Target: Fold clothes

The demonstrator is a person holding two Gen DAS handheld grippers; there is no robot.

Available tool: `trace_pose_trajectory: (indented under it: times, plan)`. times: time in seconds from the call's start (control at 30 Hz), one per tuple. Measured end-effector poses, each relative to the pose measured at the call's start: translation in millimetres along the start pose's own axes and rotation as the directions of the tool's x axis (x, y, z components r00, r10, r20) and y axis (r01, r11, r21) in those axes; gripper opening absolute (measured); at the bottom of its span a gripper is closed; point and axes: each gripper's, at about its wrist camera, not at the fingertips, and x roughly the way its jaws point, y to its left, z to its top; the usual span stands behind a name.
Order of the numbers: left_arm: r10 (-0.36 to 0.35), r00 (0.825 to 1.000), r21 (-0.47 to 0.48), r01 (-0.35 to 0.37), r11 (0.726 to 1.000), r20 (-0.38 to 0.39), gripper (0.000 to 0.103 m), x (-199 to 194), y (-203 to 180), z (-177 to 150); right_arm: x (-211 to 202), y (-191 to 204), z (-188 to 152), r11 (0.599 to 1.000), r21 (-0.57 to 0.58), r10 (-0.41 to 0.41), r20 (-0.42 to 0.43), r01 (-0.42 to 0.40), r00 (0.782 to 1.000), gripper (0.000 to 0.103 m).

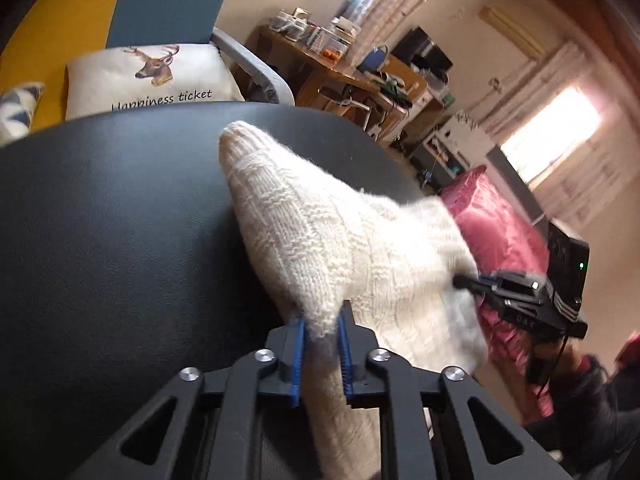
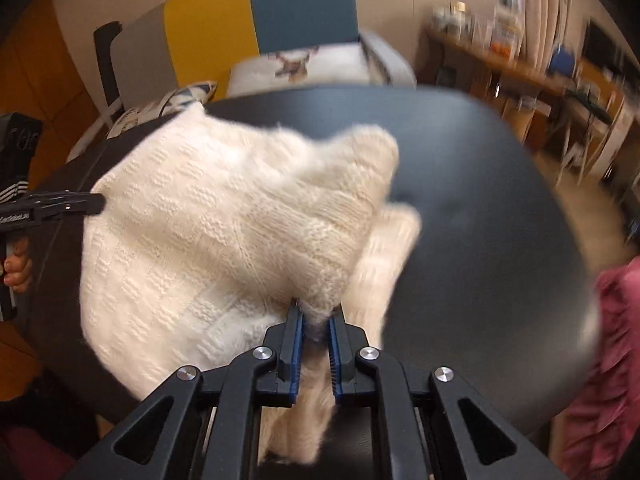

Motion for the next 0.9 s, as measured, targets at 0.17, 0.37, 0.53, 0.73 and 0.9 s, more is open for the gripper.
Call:
trace_pose_trajectory:
  times: [0.17, 0.37, 0.53, 0.73, 0.9]
  plan:
    - [0.101, 0.994, 0.021, -0.100, 0.995, -0.040, 0.007, 6, -7, -7, -4, -35, -1, 0.974, 0.186, 0.105, 0.115, -0.125, 0.988, 0.010]
    - [0.023, 0.992, -0.003, -0.023, 1.000, 0.125, 0.016, -19, -39, 8, 15, -54, -2, 0.967, 0.228, 0.091, 0.087, -0.109, 0.992, 0.010]
    - [0.004, 0.999, 0.064, -0.006, 0.998, 0.040, 0.031, 19, -64, 3, 46, -95, -38, 0.764, 0.490, 0.368, 0.205, -0.420, 0.907, 0.010]
    - [0.021, 0.998, 0.086, -0.016, 0.996, -0.058, 0.031, 43, -69, -16, 63, -25, -48, 0.781, 0.384, 0.490, 0.111, -0.493, 0.864, 0.010]
    - [0.062, 0.994, 0.036, -0.059, 0.998, -0.092, 0.031, 20, -39, -60, 69, 48, -54, 0.805, 0.271, 0.536, 0.049, -0.527, 0.843, 0.016]
